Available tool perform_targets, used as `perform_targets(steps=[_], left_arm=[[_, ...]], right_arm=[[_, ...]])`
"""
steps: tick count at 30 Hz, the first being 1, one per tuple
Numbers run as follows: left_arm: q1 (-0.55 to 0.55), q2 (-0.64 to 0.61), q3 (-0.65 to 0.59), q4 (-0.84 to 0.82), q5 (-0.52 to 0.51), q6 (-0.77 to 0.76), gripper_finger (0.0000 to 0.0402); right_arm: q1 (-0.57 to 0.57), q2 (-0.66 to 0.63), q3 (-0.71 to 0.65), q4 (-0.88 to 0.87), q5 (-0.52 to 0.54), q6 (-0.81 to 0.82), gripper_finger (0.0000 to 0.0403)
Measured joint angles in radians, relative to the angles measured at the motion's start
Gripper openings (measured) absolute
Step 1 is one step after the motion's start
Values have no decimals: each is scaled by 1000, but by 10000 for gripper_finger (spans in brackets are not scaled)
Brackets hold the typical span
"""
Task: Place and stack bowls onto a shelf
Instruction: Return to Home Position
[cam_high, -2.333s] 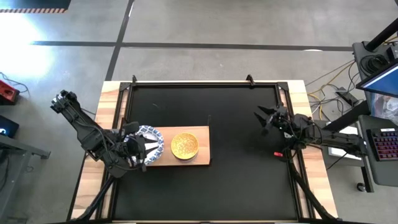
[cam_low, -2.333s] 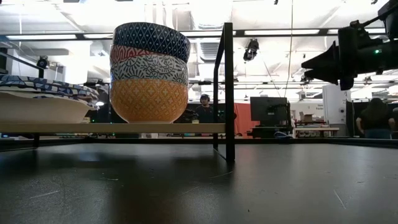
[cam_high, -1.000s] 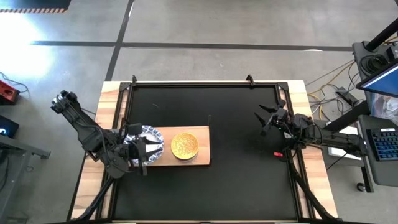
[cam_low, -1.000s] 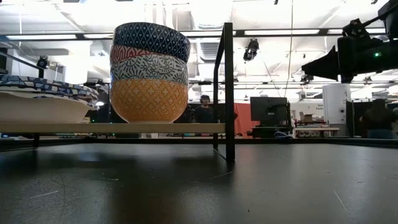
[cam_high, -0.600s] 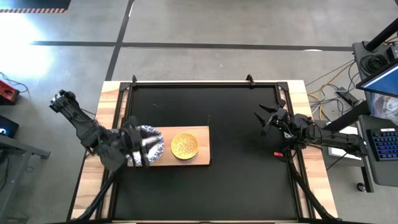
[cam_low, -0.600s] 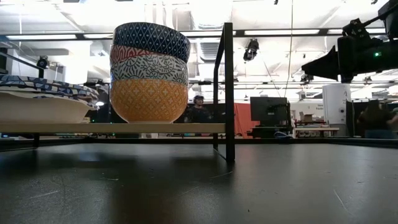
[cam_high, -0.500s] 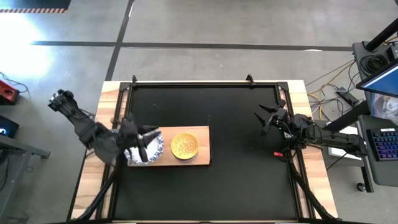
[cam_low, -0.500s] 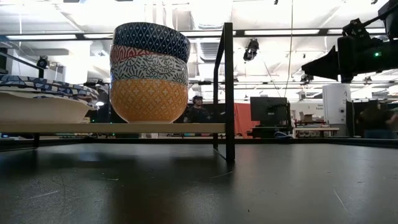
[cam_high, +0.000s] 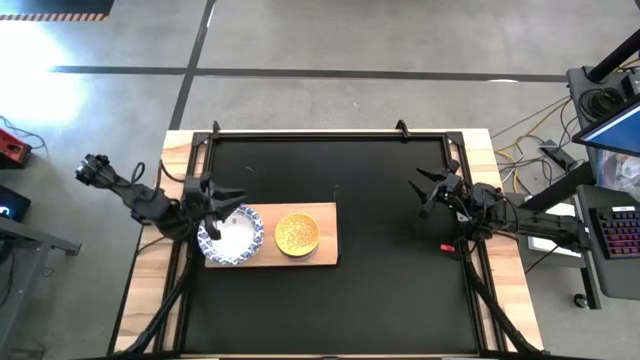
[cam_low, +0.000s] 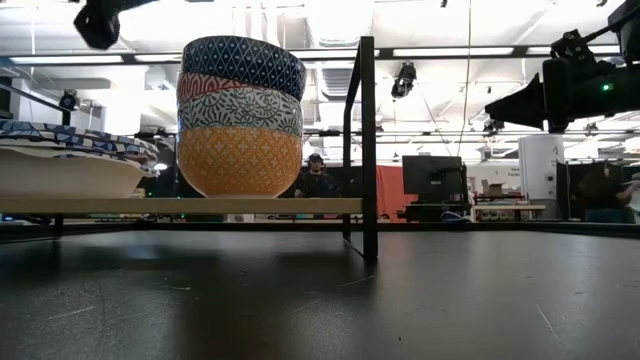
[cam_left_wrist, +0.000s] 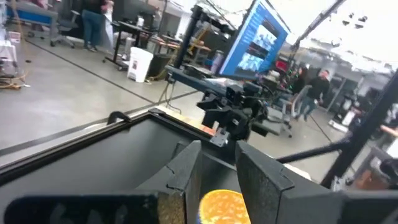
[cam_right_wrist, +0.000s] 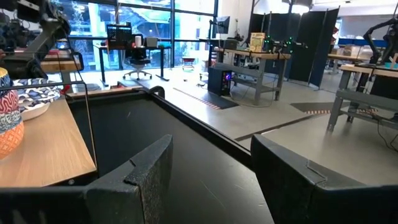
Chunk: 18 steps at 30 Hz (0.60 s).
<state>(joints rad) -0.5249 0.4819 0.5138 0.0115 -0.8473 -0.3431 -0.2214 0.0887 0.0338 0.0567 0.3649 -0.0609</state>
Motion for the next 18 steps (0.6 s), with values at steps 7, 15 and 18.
perform_targets(steps=[7, 15, 18], left_arm=[[27, -130, -89, 4, 0, 23, 82], [61, -274, -174, 5, 0, 46, 82], [82, -331, -214, 5, -1, 44, 82]], right_arm=[[0, 0, 0, 0, 0, -2, 206], [0, 0, 0, 0, 0, 0, 206], [0, 0, 0, 0, 0, -1, 206]])
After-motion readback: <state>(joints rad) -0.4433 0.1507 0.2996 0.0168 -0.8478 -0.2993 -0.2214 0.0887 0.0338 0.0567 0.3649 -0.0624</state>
